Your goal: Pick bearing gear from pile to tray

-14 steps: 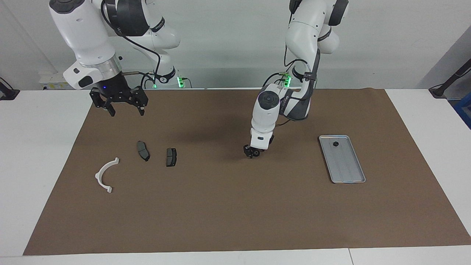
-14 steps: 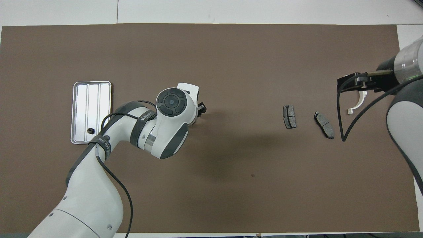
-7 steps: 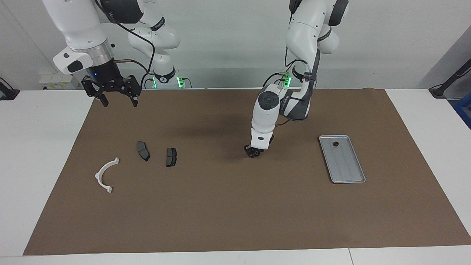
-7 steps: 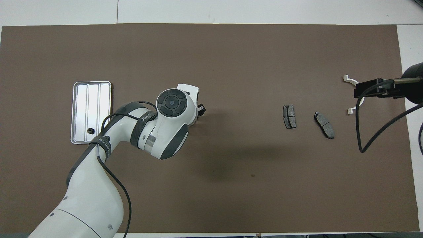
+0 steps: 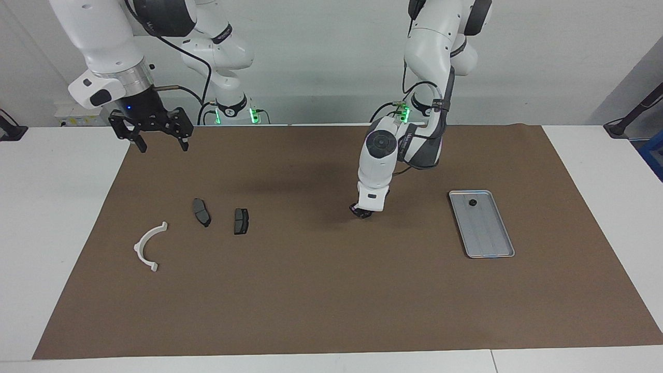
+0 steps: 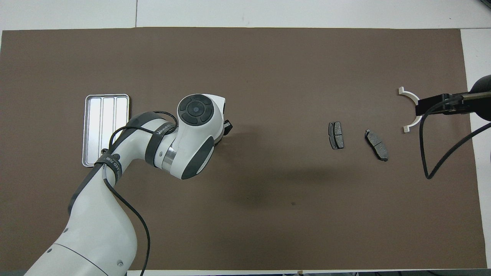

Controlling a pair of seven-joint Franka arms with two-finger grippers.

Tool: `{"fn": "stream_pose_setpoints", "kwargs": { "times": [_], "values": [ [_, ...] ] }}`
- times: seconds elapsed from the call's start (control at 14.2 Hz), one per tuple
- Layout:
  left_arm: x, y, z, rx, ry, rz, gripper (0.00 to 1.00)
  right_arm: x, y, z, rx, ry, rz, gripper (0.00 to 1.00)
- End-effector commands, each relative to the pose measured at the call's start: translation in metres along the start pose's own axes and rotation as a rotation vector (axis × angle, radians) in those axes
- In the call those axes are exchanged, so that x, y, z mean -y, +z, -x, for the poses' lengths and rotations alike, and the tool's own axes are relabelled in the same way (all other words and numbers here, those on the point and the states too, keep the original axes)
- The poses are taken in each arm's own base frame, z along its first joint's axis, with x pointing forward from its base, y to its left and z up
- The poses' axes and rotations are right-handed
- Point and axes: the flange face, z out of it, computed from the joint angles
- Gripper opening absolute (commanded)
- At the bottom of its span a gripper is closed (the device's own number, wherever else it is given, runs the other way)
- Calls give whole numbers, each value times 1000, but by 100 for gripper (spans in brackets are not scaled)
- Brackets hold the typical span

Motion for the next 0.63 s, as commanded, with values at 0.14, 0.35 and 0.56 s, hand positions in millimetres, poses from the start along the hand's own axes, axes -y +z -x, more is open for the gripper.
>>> {"fn": "stream_pose_setpoints", "kwargs": {
  "times": [0.14,0.35,0.56],
  "values": [
    [114,-48,-104,5,121,-2,13,1,-18,15,-21,-21,-12,100],
    [183,-45,-170,-6,209,17,13,0,-17,16,-11,-18,-12,100],
    [226,-33,-213,-54,230,45,13,2,-13,20,28,-19,-13,100]
  ]
}}
